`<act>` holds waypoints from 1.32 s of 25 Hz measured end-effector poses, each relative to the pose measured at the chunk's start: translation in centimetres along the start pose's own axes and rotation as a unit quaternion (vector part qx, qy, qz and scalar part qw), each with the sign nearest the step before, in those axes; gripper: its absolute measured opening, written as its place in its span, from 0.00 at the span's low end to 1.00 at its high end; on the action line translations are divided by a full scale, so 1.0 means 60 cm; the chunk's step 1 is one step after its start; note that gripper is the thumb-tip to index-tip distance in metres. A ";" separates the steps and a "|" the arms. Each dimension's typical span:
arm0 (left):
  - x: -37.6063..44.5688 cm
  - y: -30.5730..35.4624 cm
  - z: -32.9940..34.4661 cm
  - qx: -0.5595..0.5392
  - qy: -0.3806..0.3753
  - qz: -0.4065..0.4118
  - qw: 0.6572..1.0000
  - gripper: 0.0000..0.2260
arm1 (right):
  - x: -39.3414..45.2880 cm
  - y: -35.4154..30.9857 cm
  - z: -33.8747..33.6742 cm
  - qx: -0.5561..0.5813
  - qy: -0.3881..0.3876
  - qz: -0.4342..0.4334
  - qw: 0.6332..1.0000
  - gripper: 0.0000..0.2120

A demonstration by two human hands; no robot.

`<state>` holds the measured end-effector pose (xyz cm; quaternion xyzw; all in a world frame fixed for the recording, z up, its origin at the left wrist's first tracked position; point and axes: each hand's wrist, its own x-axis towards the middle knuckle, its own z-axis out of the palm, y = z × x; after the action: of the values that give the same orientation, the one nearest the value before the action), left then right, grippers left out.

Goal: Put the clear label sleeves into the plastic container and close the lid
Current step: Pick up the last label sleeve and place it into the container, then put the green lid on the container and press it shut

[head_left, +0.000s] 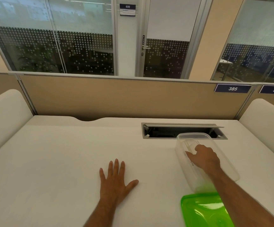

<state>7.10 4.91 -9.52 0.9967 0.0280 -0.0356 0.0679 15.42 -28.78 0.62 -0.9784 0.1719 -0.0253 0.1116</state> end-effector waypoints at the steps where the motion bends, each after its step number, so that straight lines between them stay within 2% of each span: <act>1: -0.004 0.007 -0.003 0.003 0.007 0.006 1.000 0.49 | -0.004 0.000 0.000 0.015 0.008 -0.007 1.000 0.30; 6: -0.017 0.052 -0.023 -0.010 0.020 0.050 0.999 0.49 | -0.032 0.014 -0.006 0.042 0.019 -0.050 0.998 0.34; 12: -0.051 0.127 -0.037 -0.032 0.027 0.106 0.993 0.47 | -0.087 0.055 -0.019 -0.045 0.005 -0.111 0.993 0.41; 21: -0.113 0.253 -0.019 -0.088 0.013 0.171 0.981 0.48 | -0.161 0.170 -0.019 -0.091 0.037 -0.070 0.993 0.51; 25: -0.132 0.285 -0.005 -0.091 -0.006 0.177 0.980 0.49 | -0.180 0.225 -0.017 -0.077 0.031 -0.036 0.996 0.50; 30: -0.135 0.295 -0.002 -0.087 -0.050 0.152 0.983 0.46 | -0.184 0.266 -0.011 -0.033 -0.014 0.001 0.999 0.46; 33: -0.134 0.300 -0.008 -0.086 -0.049 0.106 0.990 0.40 | -0.177 0.277 0.002 -0.008 -0.023 0.040 0.999 0.38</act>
<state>0.20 -13.22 -6.03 0.9816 -0.0780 -0.0741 0.1576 -0.06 -40.35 -3.37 -0.9719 0.2086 0.0032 0.1088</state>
